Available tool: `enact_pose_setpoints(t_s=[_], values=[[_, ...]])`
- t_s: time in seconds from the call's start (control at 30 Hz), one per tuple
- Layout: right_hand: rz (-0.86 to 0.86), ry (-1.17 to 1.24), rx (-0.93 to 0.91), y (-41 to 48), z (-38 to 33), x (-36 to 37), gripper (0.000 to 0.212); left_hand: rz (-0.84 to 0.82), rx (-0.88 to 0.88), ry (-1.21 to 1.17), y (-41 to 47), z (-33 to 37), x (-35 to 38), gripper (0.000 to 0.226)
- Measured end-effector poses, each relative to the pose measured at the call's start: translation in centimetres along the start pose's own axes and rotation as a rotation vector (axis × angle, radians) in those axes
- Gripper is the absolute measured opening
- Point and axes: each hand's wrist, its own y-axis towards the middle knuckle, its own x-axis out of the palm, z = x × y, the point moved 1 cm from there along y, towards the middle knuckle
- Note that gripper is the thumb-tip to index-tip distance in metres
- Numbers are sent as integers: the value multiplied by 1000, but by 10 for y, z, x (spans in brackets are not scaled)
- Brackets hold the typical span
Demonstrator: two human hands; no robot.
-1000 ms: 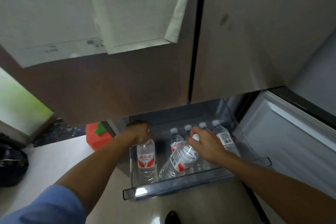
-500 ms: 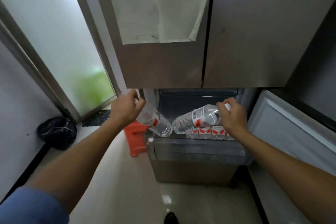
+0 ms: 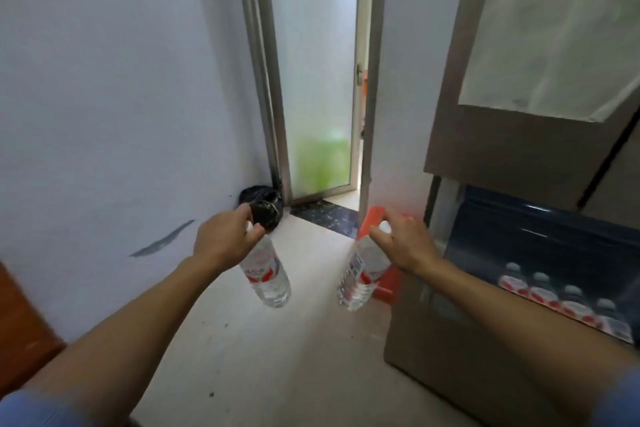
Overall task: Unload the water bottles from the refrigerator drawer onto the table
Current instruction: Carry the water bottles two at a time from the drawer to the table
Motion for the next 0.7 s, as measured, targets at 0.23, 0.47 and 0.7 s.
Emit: enact_pose_setpoints(t_s=[0.23, 0.47, 0.7], values=[[-284, -122, -315, 5, -200, 149, 36, -43, -227, 157, -87, -226, -36, 29], [-433, -2, -489, -8, -392, 282, 35, -74, -465, 205, -171, -411, -78, 23], [-494, 91, -719, 7, -555, 366, 34, -37, -758, 207, -220, -545, -114, 20]])
